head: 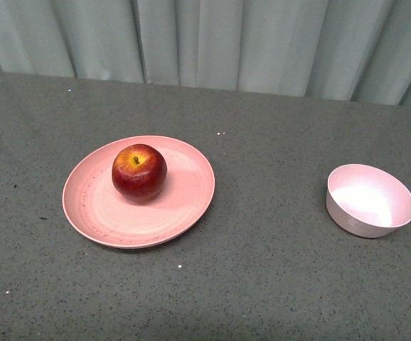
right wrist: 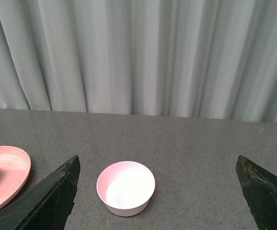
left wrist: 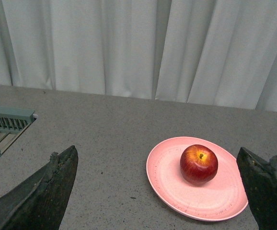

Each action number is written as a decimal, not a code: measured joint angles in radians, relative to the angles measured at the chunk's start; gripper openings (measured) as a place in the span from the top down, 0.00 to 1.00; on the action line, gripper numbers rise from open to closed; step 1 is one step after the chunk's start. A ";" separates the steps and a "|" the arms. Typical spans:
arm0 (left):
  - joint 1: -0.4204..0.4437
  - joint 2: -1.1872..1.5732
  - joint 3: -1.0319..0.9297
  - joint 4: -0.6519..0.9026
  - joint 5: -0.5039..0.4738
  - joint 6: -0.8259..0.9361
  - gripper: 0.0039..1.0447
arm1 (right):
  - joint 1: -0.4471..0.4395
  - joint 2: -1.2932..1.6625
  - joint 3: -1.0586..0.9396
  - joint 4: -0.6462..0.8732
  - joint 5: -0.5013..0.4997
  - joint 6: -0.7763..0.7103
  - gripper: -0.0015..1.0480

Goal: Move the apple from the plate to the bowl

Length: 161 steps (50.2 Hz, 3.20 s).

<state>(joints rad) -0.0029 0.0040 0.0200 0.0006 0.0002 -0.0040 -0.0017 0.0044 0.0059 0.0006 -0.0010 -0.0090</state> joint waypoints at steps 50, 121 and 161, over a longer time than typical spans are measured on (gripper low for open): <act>0.000 0.000 0.000 0.000 0.000 0.000 0.06 | 0.000 0.000 0.000 0.000 0.000 0.000 0.09; 0.000 0.000 0.000 0.000 0.000 0.000 0.06 | 0.070 1.024 0.252 0.290 -0.027 -0.156 0.09; 0.000 0.000 0.000 0.000 0.000 0.000 0.06 | 0.163 2.015 0.861 0.156 -0.028 -0.309 0.20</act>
<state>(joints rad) -0.0029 0.0040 0.0200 0.0006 0.0002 -0.0040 0.1612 2.0193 0.8673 0.1566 -0.0292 -0.3180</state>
